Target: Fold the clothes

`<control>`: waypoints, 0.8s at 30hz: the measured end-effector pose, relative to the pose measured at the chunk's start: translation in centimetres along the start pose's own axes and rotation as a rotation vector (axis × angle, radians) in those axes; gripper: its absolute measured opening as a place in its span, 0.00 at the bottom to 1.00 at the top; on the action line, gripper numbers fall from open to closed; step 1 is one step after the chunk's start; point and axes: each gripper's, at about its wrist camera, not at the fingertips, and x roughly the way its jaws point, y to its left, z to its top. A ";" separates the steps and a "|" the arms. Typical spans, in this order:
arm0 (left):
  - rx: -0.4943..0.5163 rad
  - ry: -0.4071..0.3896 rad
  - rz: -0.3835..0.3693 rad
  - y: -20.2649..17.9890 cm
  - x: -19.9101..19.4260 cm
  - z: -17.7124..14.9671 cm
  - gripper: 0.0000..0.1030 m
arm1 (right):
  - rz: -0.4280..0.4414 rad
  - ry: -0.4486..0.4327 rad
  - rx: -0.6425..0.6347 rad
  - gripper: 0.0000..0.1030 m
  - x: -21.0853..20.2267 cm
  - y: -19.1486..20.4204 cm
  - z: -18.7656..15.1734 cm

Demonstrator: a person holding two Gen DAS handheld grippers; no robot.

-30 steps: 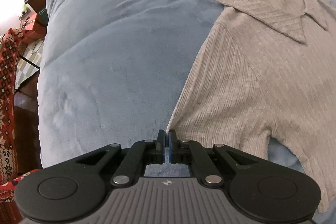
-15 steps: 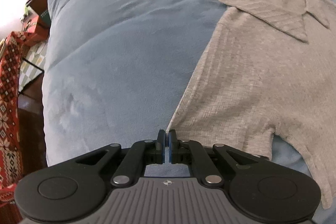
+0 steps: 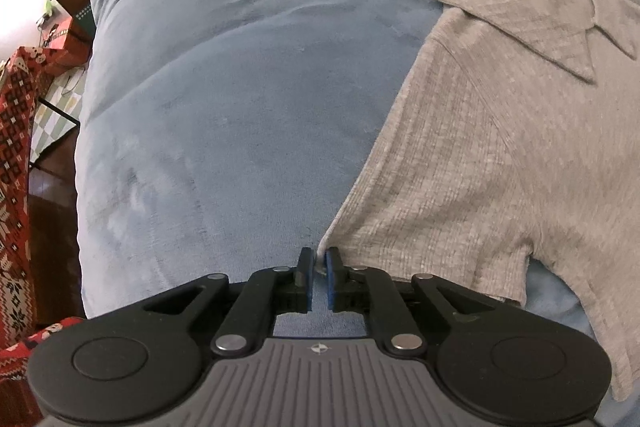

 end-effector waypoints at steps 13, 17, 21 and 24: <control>-0.002 -0.008 0.000 -0.1 0.5 -0.2 0.08 | 0.114 0.033 -0.103 0.05 11.0 6.2 8.1; 0.003 -0.006 -0.003 0.1 0.6 -0.2 0.08 | -0.016 -0.039 -0.163 0.05 10.1 6.2 9.2; 0.002 -0.005 0.005 -0.1 0.8 -0.2 0.08 | -0.021 0.001 -0.192 0.22 11.0 5.9 9.2; 0.000 -0.006 0.006 -0.1 0.7 -0.3 0.08 | 0.053 -0.022 -0.070 0.22 9.3 3.1 8.6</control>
